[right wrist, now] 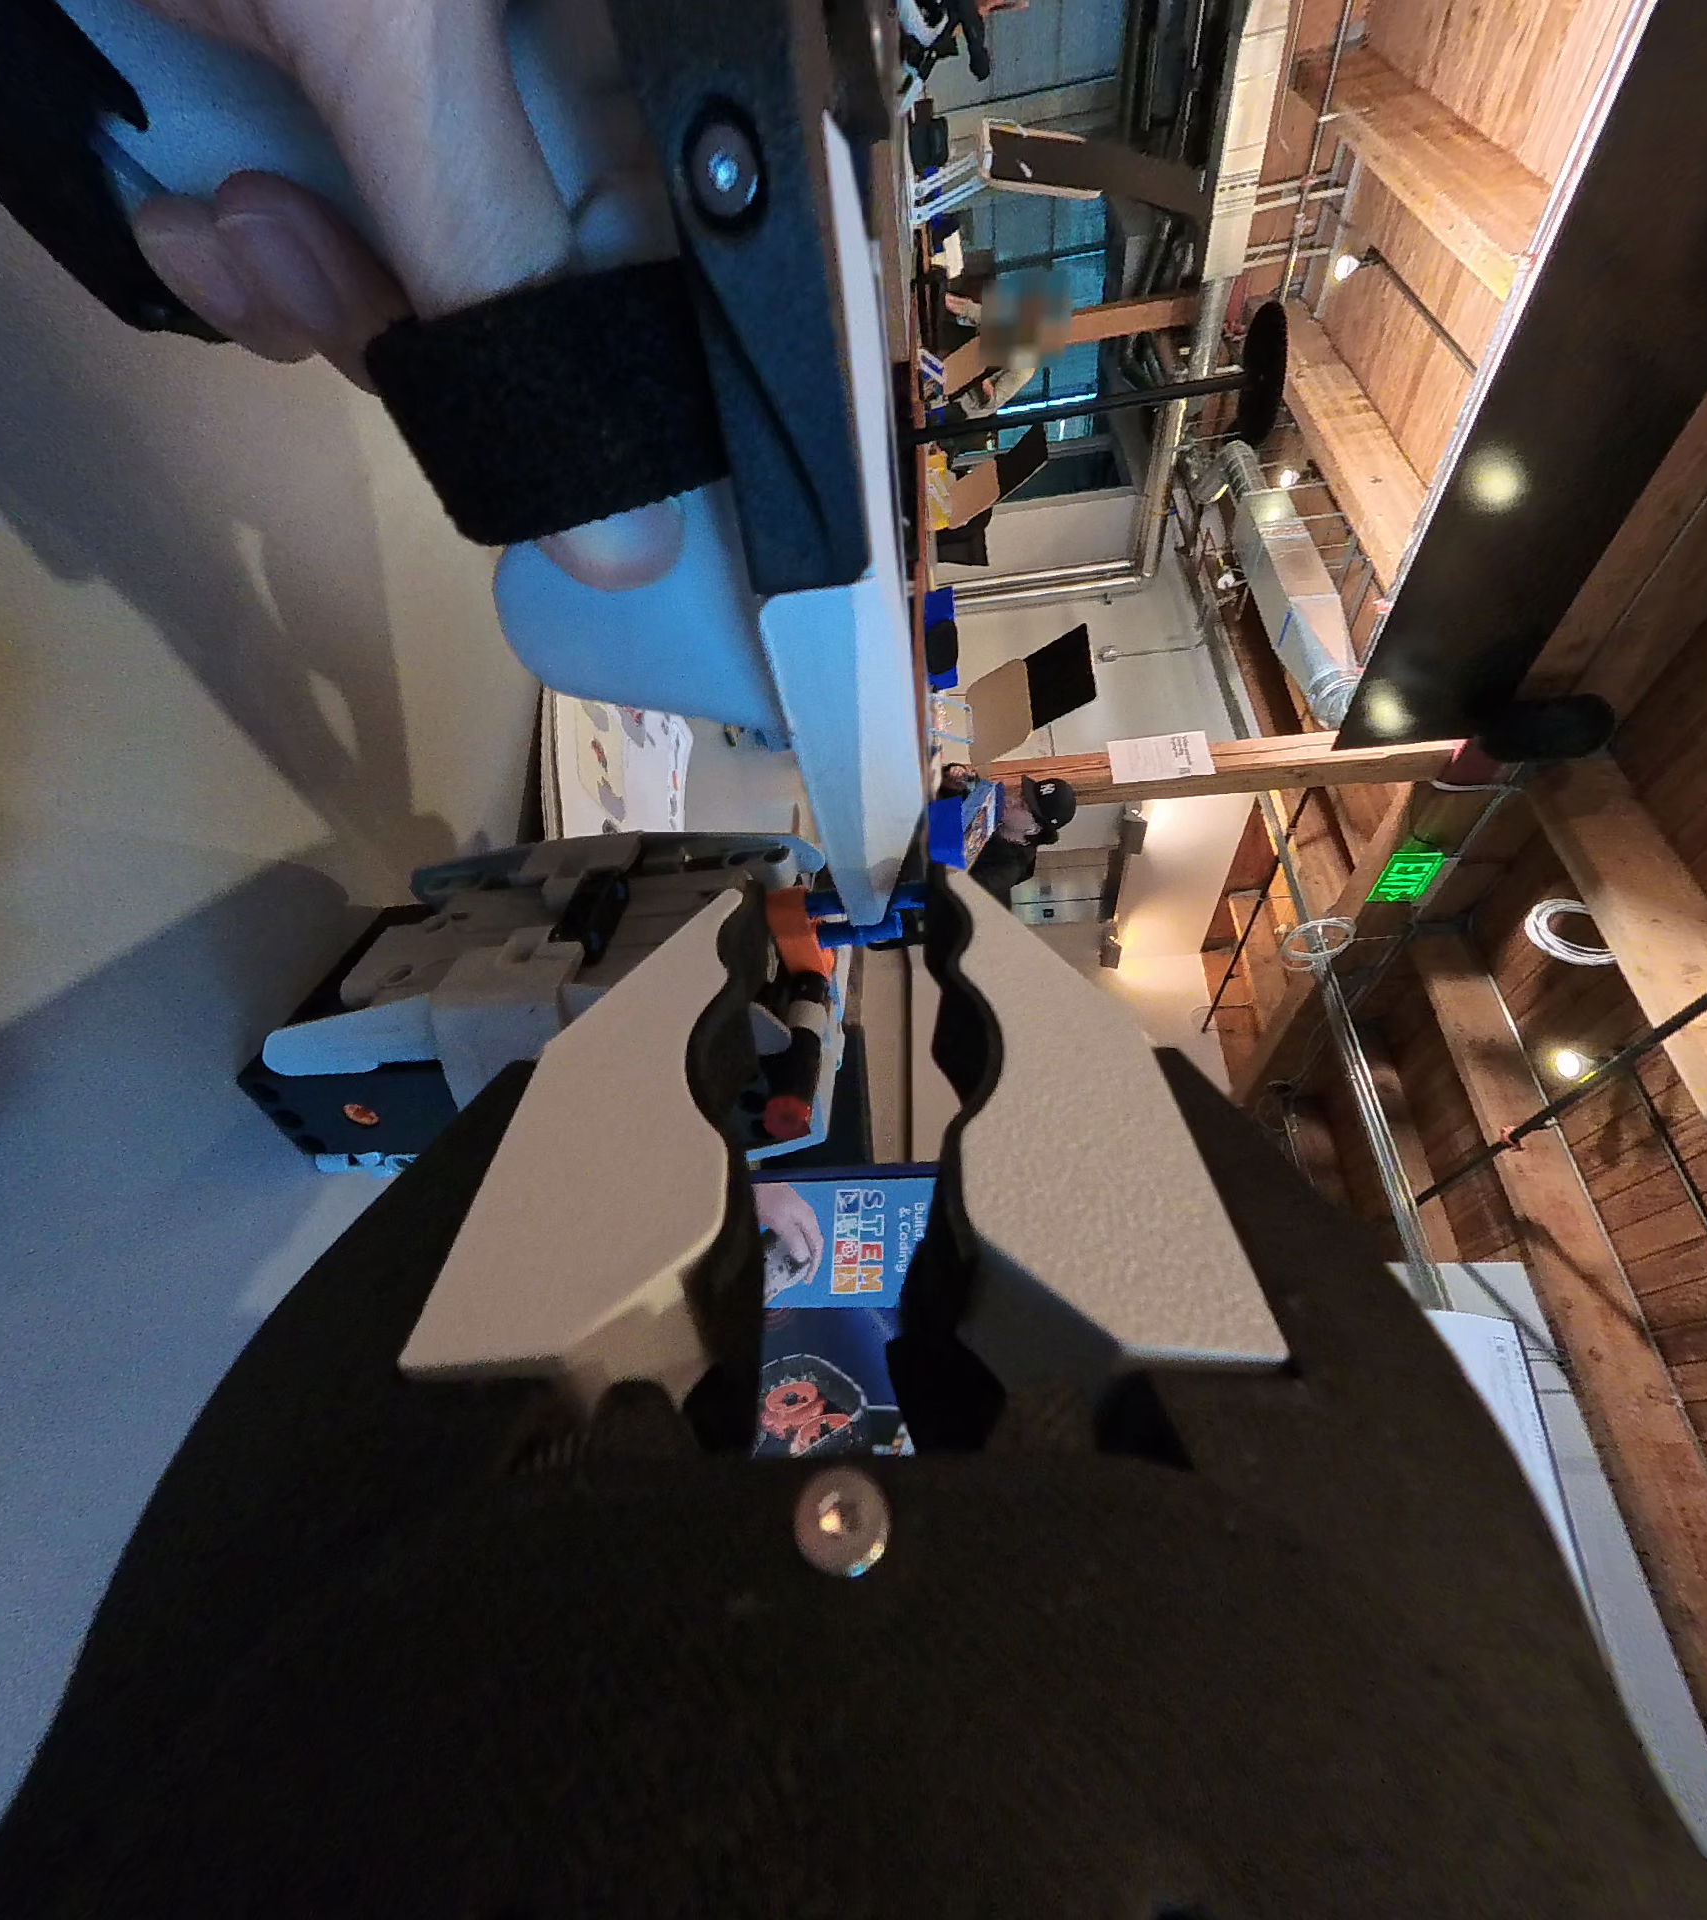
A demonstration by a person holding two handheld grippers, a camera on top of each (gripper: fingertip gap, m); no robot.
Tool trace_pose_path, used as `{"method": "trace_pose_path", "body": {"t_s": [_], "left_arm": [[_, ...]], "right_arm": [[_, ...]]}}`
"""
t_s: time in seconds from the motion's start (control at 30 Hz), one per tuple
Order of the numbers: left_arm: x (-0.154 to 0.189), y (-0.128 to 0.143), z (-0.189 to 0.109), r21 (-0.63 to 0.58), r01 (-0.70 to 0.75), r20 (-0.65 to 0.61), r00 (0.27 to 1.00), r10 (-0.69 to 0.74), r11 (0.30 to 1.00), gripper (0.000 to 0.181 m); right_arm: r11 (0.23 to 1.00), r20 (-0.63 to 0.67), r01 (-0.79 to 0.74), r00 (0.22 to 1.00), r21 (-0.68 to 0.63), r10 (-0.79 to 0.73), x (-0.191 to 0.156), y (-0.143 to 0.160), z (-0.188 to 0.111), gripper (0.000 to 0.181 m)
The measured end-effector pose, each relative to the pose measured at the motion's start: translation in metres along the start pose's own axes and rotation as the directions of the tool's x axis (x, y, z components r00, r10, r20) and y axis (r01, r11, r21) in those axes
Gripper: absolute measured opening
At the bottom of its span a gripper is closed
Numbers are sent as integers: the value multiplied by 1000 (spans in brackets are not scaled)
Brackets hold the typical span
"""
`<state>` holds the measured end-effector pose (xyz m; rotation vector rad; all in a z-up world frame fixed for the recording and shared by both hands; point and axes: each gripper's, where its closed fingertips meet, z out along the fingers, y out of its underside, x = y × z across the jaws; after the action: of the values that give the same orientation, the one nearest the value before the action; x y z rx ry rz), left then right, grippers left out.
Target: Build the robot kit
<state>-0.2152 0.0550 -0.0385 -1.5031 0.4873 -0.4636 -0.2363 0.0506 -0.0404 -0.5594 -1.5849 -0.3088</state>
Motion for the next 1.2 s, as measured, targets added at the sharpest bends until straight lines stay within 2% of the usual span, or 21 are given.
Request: {"method": "trace_pose_path", "body": {"t_s": [0.3,0.5,0.57,0.63,0.83,1.03,1.2], "left_arm": [[-1,0,2,2,0,12,1000,0,1000,1],[-1,-2,0,11,72,-32,997,-71,997,3],[-7,-11,-7,68,98,-17,995,-97,993,13],[-15,-16,-16,107,121,4,993,-122,987,13],[-20,-2,-20,44,196,-35,980,-194,980,12],[-4,7,-13,-39,141,-122,982,-145,989,12],[-8,8,-14,-69,-49,-109,993,41,996,17]], "right_arm": [[1000,4,1,1000,-12,-1,-1,2,1,30],[999,4,-51,999,15,51,-1,1,1,30],[998,0,-67,998,6,67,0,3,1,29],[997,-3,-75,997,10,75,0,4,1,30],[999,-25,-41,999,28,41,0,2,1,30],[997,-15,-56,998,45,57,1,4,0,30],[994,-12,-94,995,54,95,1,4,0,30]]}}
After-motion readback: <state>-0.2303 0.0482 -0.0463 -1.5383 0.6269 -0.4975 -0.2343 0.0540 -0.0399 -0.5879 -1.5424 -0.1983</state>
